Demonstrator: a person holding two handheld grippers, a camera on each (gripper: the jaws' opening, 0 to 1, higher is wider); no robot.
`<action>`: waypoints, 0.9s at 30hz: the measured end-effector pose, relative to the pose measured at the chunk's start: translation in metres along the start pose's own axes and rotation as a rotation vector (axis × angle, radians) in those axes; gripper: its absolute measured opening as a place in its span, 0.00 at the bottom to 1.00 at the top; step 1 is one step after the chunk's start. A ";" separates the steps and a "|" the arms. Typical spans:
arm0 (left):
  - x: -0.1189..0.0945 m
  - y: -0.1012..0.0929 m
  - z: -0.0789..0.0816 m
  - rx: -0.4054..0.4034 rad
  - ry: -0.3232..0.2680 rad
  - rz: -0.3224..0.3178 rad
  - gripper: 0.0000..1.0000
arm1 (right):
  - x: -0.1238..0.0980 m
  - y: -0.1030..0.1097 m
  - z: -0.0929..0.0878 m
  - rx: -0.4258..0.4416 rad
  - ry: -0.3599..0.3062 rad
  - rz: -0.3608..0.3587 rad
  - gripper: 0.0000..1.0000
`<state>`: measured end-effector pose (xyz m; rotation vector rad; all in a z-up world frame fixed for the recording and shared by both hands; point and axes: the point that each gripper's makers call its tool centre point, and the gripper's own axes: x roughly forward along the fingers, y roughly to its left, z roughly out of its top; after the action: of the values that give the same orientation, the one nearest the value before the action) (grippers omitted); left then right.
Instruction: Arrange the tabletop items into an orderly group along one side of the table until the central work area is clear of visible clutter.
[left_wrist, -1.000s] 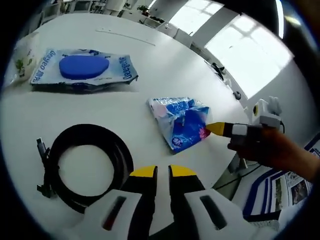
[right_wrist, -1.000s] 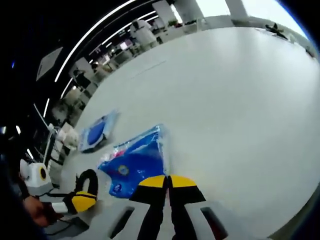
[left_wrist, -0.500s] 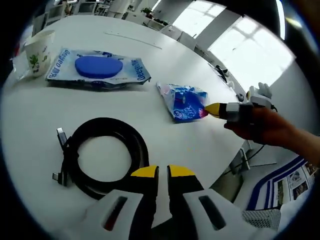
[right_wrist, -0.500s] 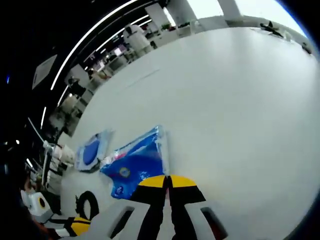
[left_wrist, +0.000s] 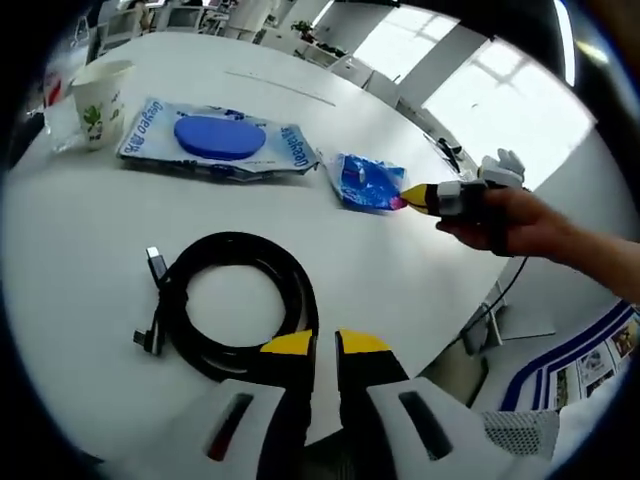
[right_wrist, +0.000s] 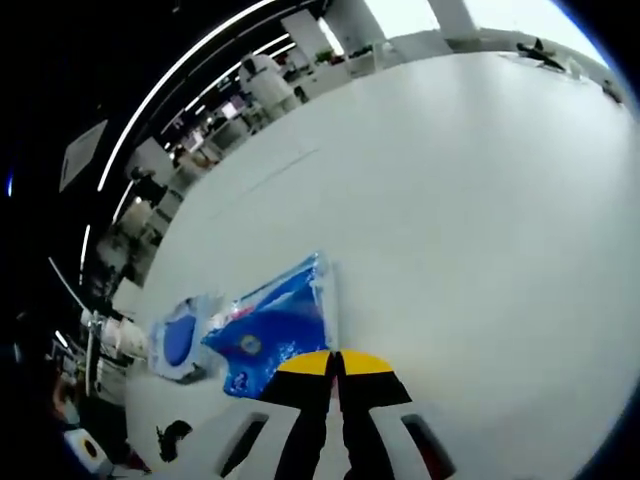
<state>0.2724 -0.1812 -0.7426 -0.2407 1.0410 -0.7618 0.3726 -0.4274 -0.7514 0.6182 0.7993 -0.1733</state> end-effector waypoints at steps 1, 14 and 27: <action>-0.001 0.001 0.000 -0.002 -0.002 0.002 0.05 | 0.001 0.000 0.001 0.003 0.000 0.000 0.00; -0.010 0.013 0.000 -0.031 -0.013 0.030 0.04 | 0.017 0.000 0.015 -0.001 0.006 0.001 0.00; -0.014 0.018 0.001 -0.053 -0.028 0.047 0.04 | 0.019 0.006 0.010 -0.028 0.023 0.021 0.00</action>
<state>0.2777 -0.1587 -0.7421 -0.2710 1.0376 -0.6873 0.3941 -0.4271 -0.7570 0.6033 0.8164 -0.1360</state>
